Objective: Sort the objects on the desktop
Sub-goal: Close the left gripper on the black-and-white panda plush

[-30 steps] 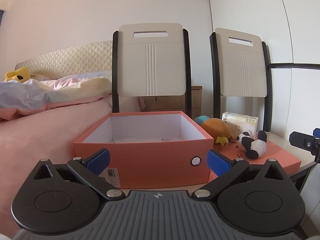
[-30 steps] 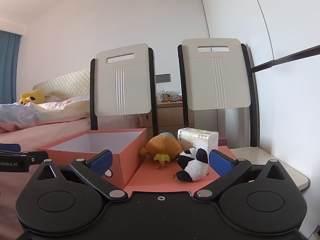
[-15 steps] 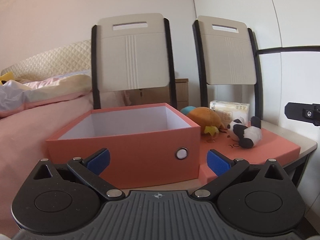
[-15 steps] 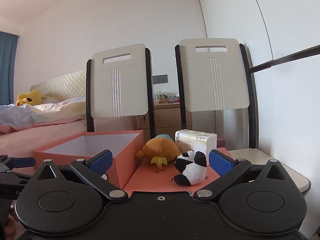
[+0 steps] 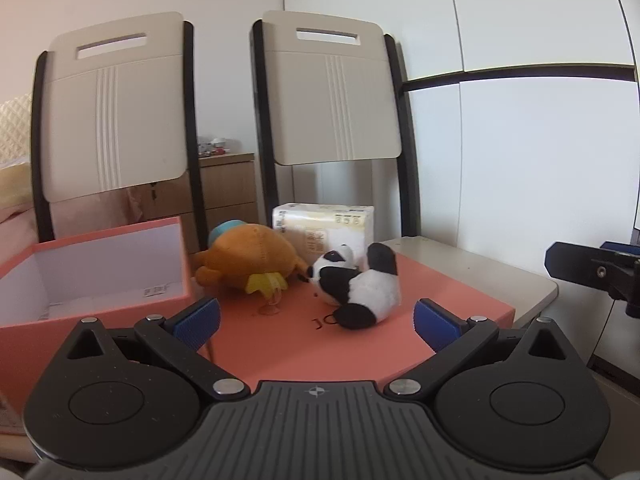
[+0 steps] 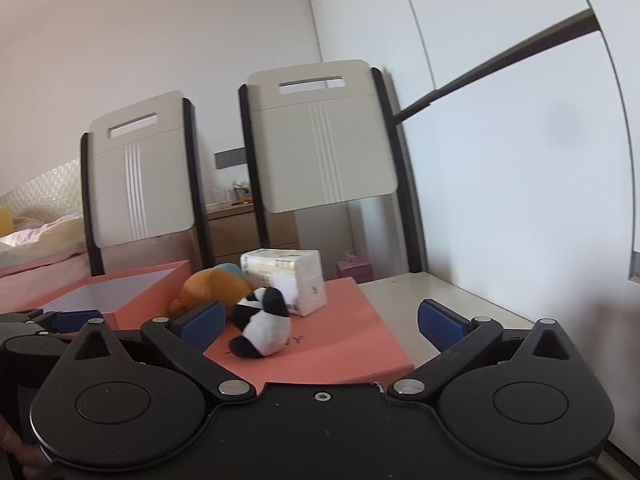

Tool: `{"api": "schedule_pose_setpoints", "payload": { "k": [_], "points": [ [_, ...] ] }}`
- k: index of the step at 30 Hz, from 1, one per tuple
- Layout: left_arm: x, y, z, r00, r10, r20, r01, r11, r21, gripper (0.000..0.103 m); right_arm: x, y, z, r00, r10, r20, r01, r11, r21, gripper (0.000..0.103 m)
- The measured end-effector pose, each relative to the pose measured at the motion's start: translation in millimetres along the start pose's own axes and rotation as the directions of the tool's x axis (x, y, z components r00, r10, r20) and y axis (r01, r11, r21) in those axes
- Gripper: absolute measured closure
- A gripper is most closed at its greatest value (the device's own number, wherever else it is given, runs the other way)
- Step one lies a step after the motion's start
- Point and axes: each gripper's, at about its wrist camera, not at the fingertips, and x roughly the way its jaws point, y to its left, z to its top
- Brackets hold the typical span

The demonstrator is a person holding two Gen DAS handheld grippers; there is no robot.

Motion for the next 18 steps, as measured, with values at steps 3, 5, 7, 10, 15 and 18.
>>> {"api": "schedule_pose_setpoints", "payload": {
  "k": [3, 5, 7, 10, 15, 18],
  "points": [
    [31, -13, 5, 0.999, -0.043, -0.027, 0.042, 0.999, -0.014, 0.000, -1, -11, -3, 1.000, -0.027, -0.008, 0.027, 1.000, 0.007, 0.001],
    [53, -20, 8, 0.997, -0.056, -0.061, 0.054, 0.998, -0.037, 0.000, -2, -14, -4, 0.999, -0.037, -0.016, 0.037, 0.999, 0.003, 0.001],
    [74, -26, 10, 0.993, -0.062, -0.101, 0.057, 0.997, -0.052, 0.000, -2, -17, -5, 0.999, -0.047, -0.017, 0.047, 0.999, 0.008, 0.001],
    [98, -32, 14, 0.989, -0.047, -0.142, 0.037, 0.996, -0.077, 0.000, -3, -22, -5, 0.998, -0.057, -0.012, 0.058, 0.998, 0.015, 0.001],
    [128, -36, 16, 0.973, -0.016, -0.229, -0.007, 0.995, -0.096, 0.000, -6, -29, -5, 0.998, -0.069, -0.010, 0.069, 0.997, 0.018, 0.001],
    [139, -28, 16, 0.963, -0.013, -0.268, -0.033, 0.985, -0.168, 0.000, -5, -30, -5, 0.998, -0.068, -0.013, 0.069, 0.998, 0.016, 0.001]
  ]
}}
